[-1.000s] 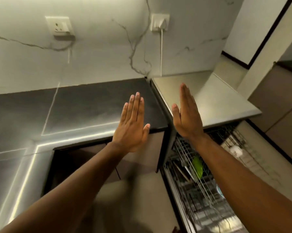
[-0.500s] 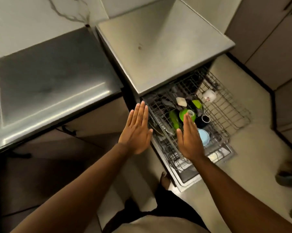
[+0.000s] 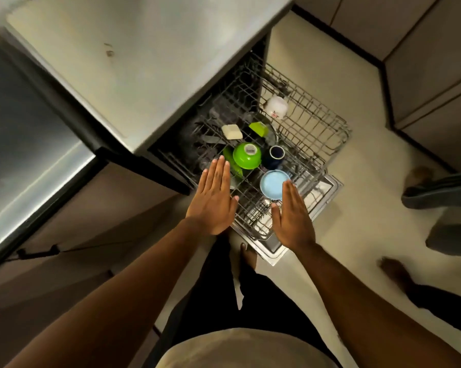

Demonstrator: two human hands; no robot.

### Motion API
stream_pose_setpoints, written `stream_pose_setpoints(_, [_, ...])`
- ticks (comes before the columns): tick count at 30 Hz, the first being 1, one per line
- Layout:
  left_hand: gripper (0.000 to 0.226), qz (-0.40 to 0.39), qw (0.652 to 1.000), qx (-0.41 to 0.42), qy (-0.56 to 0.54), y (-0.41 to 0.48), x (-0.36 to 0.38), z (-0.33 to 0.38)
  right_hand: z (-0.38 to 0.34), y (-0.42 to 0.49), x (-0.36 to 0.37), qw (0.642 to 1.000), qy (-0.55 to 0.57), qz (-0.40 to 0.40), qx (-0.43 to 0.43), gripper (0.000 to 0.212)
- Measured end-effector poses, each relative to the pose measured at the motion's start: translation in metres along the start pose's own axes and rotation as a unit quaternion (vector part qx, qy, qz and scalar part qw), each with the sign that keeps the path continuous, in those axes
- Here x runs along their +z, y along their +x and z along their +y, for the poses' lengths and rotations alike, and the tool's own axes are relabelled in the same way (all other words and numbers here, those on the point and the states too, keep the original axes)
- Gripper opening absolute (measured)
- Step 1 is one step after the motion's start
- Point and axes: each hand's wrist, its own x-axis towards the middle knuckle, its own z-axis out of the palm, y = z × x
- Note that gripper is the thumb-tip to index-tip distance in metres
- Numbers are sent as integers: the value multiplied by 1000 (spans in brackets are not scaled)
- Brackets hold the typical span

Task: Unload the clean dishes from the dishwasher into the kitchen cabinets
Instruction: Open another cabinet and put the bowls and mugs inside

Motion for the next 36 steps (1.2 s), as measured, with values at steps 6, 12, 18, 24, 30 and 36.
stream_pose_setpoints(6, [75, -58, 998, 31, 2, 55, 27, 5, 28, 20, 7, 998, 0, 5, 58, 67])
stream_pose_setpoints(12, [78, -111, 993, 39, 20, 108, 56, -1, 46, 48, 19, 994, 3, 12, 107, 69])
stream_pose_setpoints(18, [80, -142, 989, 27, 21, 159, 85, -10, 66, 84, 39, 990, 14, -1, 143, 71])
stream_pose_setpoints(24, [89, -153, 988, 10, 17, 203, 113, -26, 80, 128, 69, 987, 14, -15, 158, 73])
stream_pose_setpoints(30, [104, -171, 985, -12, 23, 237, 150, -48, 89, 162, 98, 984, -8, -51, 170, 83])
stream_pose_setpoints(36, [107, -156, 987, -40, -13, 252, 165, -52, 96, 161, 126, 975, -45, -82, 204, 99])
